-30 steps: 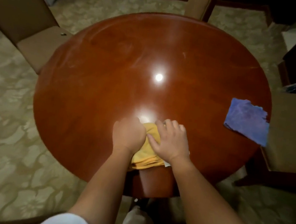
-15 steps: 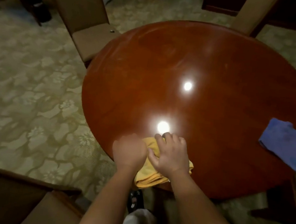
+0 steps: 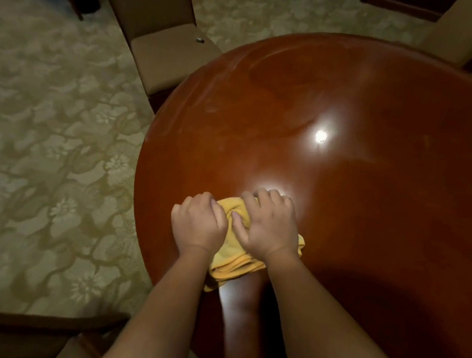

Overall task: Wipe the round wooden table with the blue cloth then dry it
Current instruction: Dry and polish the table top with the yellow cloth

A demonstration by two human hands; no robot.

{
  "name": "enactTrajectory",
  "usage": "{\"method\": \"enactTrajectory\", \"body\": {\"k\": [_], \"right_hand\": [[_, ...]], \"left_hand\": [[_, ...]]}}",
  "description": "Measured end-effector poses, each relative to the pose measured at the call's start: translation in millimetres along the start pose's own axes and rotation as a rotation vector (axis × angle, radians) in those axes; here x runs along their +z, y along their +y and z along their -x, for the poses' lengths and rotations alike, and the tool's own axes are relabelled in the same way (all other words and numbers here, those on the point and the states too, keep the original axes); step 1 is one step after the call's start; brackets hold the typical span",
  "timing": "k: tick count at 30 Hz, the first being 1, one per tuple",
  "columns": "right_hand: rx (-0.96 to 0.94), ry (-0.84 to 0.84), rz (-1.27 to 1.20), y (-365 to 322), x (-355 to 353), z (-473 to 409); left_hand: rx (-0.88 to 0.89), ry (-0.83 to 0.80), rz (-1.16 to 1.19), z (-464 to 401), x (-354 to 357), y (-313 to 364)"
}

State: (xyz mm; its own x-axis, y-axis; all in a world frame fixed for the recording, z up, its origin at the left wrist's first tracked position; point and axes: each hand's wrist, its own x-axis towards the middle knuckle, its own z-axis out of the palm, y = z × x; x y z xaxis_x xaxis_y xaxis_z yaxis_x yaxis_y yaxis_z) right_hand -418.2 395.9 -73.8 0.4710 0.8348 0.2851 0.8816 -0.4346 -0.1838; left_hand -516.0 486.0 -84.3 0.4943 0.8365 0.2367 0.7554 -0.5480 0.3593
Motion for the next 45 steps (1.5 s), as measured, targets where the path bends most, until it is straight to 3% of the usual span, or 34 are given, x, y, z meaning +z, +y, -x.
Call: {"method": "enactTrajectory", "body": {"k": [9, 18, 28, 35, 45], "right_hand": [[0.029, 0.006, 0.020, 5.8, 32.5, -116.0], [0.063, 0.018, 0.029, 17.1, 54.5, -196.6], [0.079, -0.038, 0.022, -22.7, 34.4, -121.8], [-0.066, -0.041, 0.027, -60.3, 27.8, -65.4], [-0.066, 0.017, -0.021, -67.6, 49.0, -113.2]], "left_hand": [[-0.036, 0.067, -0.003, -115.8, 29.1, -7.4], [0.006, 0.035, 0.018, -200.7, 46.0, -7.1], [0.093, -0.069, -0.078, -126.6, 6.6, -34.9], [-0.012, -0.068, -0.088, -53.6, -19.1, -66.1], [0.071, -0.017, -0.002, -111.2, -12.0, -90.2]]}}
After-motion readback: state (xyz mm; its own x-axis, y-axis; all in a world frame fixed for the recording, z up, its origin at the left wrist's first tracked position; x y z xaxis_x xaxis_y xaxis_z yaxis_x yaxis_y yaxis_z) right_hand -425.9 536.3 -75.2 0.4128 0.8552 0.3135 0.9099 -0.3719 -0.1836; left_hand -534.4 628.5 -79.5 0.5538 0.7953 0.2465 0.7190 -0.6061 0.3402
